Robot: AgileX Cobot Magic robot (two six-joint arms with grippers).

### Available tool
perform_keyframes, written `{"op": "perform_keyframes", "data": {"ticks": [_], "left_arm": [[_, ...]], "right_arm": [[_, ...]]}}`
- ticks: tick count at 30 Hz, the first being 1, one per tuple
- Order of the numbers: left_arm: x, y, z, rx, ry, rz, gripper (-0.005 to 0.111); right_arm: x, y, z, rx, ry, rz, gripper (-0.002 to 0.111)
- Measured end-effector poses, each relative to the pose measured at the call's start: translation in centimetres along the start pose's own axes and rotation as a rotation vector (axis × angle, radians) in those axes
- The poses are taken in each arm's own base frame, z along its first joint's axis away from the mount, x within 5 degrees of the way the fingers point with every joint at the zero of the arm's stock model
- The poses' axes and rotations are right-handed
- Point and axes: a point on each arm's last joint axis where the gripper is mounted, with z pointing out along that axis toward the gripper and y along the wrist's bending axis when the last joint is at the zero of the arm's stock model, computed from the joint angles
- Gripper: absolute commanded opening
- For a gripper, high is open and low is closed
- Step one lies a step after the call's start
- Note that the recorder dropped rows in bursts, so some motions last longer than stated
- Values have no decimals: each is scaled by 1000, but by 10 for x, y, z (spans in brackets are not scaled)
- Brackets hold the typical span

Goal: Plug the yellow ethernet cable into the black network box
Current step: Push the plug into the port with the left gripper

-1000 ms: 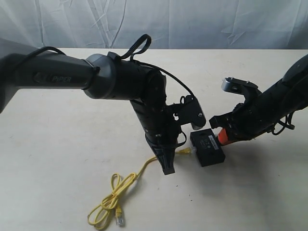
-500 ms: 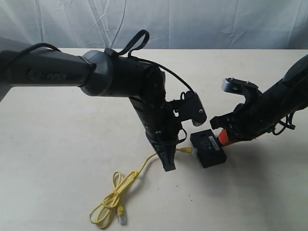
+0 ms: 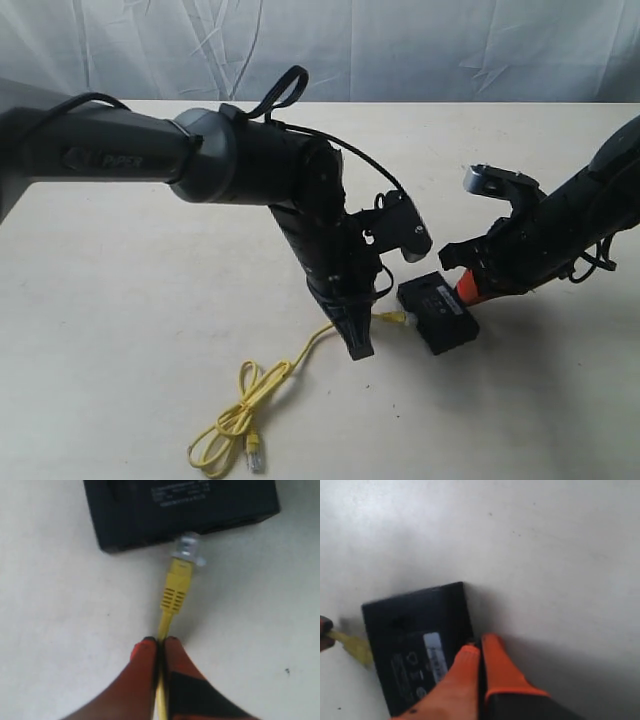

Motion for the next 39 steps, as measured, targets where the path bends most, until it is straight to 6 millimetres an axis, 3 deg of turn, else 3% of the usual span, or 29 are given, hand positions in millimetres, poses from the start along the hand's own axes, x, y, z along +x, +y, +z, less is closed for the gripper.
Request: {"op": "perform_keyframes", "data": {"ticks": [12,23,39], "left_arm": [[-6,-3,1,13,-51,-83,0],[2,10,-1,-36,-19,-138,0],[12,12,-3,4,55,-145,0]], "right_arm": [[1,0,2,-17,8,35,-1],[1,0,2,-16,7,61,-1],[-3,2,-6,13,-39,63,-1]]}}
